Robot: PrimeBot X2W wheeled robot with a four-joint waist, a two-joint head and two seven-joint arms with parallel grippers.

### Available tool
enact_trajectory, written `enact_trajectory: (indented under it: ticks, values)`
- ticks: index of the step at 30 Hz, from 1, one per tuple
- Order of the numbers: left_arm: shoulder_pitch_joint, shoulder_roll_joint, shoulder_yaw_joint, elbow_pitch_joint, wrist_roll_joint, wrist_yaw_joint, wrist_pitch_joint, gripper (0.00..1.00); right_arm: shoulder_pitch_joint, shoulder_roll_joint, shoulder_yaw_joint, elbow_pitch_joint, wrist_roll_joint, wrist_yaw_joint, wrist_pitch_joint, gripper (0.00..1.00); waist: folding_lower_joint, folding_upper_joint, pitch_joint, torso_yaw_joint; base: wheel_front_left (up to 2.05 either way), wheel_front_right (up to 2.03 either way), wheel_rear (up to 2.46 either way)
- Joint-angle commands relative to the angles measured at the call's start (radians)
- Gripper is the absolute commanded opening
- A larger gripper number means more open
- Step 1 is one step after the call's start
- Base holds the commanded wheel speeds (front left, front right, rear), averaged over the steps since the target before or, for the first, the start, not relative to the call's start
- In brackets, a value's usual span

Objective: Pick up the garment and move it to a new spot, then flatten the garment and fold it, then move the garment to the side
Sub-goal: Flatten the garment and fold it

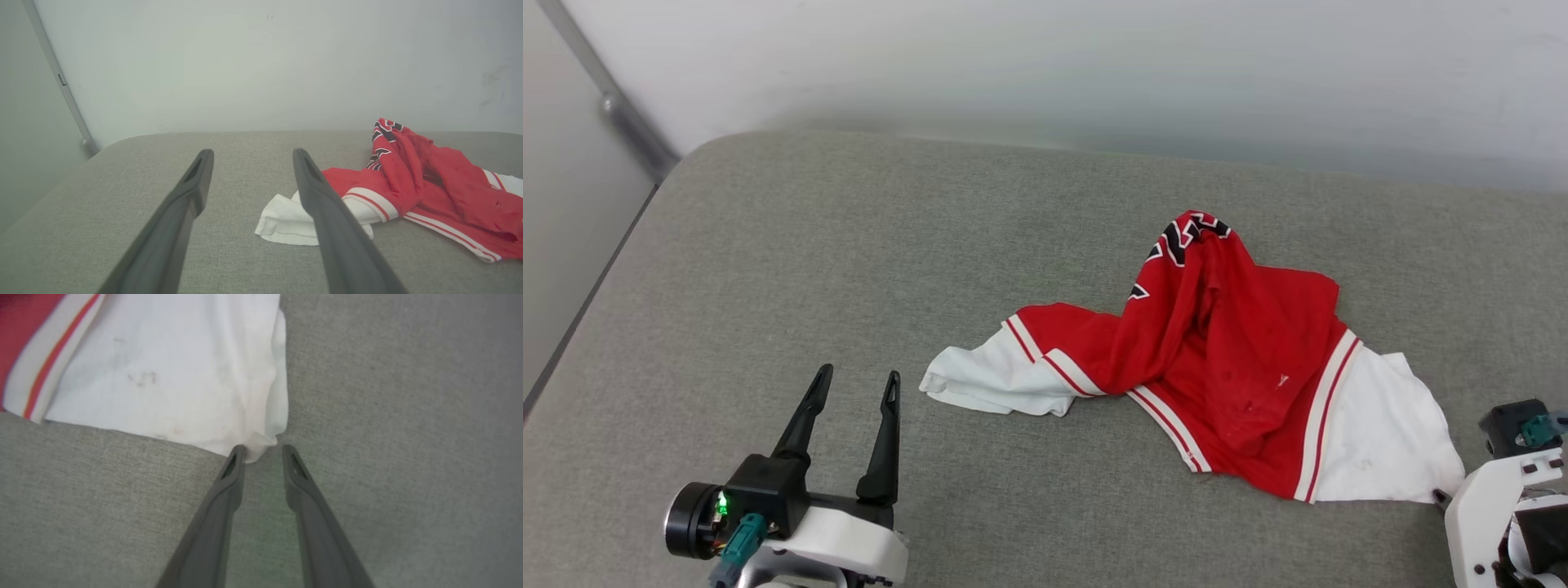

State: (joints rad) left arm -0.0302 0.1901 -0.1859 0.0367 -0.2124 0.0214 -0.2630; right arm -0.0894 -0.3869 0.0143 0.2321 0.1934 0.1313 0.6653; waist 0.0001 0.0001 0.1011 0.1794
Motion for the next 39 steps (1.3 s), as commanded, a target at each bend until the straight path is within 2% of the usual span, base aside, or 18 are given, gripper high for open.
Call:
enact_trajectory:
  ticks: [1,5,8,11,13,16,22,31,38,39]
  values:
    - [0.006,0.008,0.007,0.007,-0.001,-0.003,-0.003,1.0,0.002,0.013,-0.007,-0.015,0.001,-0.001,-0.033,1.0,-0.0001,-0.0001,0.0,-0.017,0.0,0.0,0.0]
    - [-0.013,0.017,0.019,0.032,-0.02,-0.011,0.008,1.0,-0.018,0.053,-0.037,-0.071,-0.009,-0.001,-0.168,1.0,-0.0001,-0.0001,0.011,-0.053,0.0,0.0,0.0]
    - [-0.037,0.034,0.019,0.05,-0.043,-0.029,0.066,1.0,-0.015,0.068,-0.042,-0.142,0.001,-0.001,-0.284,1.0,-0.0001,-0.0001,0.026,-0.078,0.0,0.0,0.0]
    - [-0.068,0.049,0.021,0.074,-0.078,-0.046,0.185,1.0,0.003,0.055,-0.049,-0.229,-0.049,-0.001,-0.417,1.0,-0.0001,-0.0001,0.047,-0.1,0.0,0.0,0.0]
    - [-0.093,0.069,0.016,0.083,-0.092,-0.051,0.286,1.0,0.018,0.094,-0.062,-0.28,-0.041,-0.001,-0.475,1.0,-0.0001,-0.0001,0.062,-0.115,0.0,0.0,0.0]
    - [-0.132,0.087,0.017,0.082,-0.113,-0.051,0.413,1.0,0.035,0.117,-0.081,-0.346,-0.051,-0.001,-0.536,1.0,-0.0001,-0.0001,0.085,-0.134,0.0,0.0,0.0]
    - [-0.189,0.148,0.006,0.089,-0.096,-0.038,0.601,1.0,0.057,0.145,-0.071,-0.414,-0.059,-0.001,-0.606,1.0,-0.0001,-0.0001,0.145,-0.173,0.0,0.0,0.0]
    - [-0.249,0.186,0.006,0.138,-0.087,-0.018,0.703,1.0,0.049,0.151,-0.055,-0.434,-0.085,-0.001,-0.662,1.0,-0.0001,-0.0001,0.218,-0.205,0.0,0.0,0.0]
    - [-0.212,0.201,-0.057,0.221,-0.093,-0.056,0.841,1.0,0.034,0.155,-0.053,-0.432,-0.092,-0.001,-0.669,1.0,-0.0001,-0.0001,0.24,-0.216,0.0,0.0,0.0]
    - [-0.198,0.197,-0.069,0.231,-0.105,-0.067,0.87,0.84,0.032,0.155,-0.054,-0.431,-0.093,-0.001,-0.67,1.0,-0.0001,-0.0001,0.241,-0.216,0.0,0.0,0.0]
